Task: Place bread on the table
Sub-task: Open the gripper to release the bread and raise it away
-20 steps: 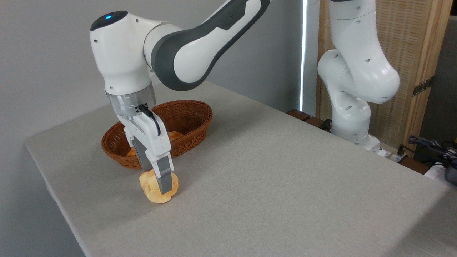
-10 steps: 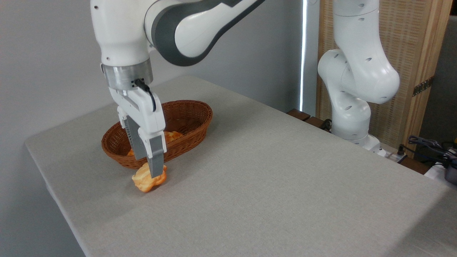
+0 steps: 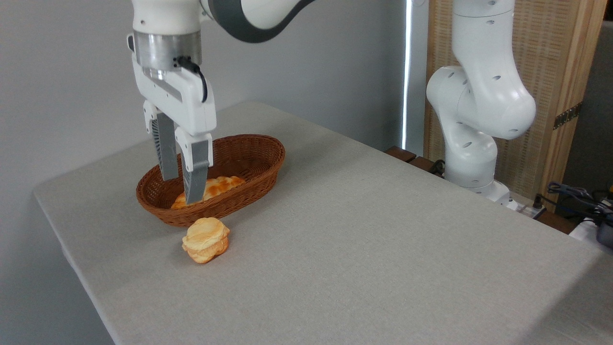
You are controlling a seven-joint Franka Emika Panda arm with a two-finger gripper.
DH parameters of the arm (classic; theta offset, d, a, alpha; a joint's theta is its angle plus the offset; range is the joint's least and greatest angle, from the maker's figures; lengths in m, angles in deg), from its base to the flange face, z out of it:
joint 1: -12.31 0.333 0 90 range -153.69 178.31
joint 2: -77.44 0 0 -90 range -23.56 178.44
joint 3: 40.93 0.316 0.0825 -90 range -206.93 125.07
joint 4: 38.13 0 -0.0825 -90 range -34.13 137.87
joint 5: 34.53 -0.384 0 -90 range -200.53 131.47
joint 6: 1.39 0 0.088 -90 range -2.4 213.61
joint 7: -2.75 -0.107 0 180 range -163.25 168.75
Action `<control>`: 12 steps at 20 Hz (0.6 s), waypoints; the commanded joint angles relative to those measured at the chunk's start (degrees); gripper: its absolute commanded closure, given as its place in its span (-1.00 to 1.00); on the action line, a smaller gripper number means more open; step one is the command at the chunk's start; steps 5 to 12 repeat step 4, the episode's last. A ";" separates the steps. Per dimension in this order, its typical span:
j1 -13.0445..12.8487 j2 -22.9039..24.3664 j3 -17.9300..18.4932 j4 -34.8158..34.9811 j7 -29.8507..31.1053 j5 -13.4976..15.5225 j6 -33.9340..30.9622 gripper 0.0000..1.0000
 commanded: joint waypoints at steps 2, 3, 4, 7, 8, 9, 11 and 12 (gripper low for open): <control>-0.24 0.08 0.24 -0.55 1.23 0.66 -2.89 -1.00; -0.24 0.17 0.33 -0.55 1.23 0.66 -2.90 -1.00; -0.15 0.17 0.33 -0.55 1.23 0.66 -3.07 -1.00; -0.15 0.17 0.33 -0.55 1.23 0.66 -3.07 -1.00; -0.15 0.17 0.33 -0.55 1.23 0.66 -3.07 -1.00; -0.15 0.17 0.33 -0.55 1.23 0.66 -3.07 -1.00; -0.15 0.17 0.33 -0.55 1.23 0.66 -3.07 -1.00; -0.15 0.17 0.33 -0.55 1.23 0.66 -3.07 -1.00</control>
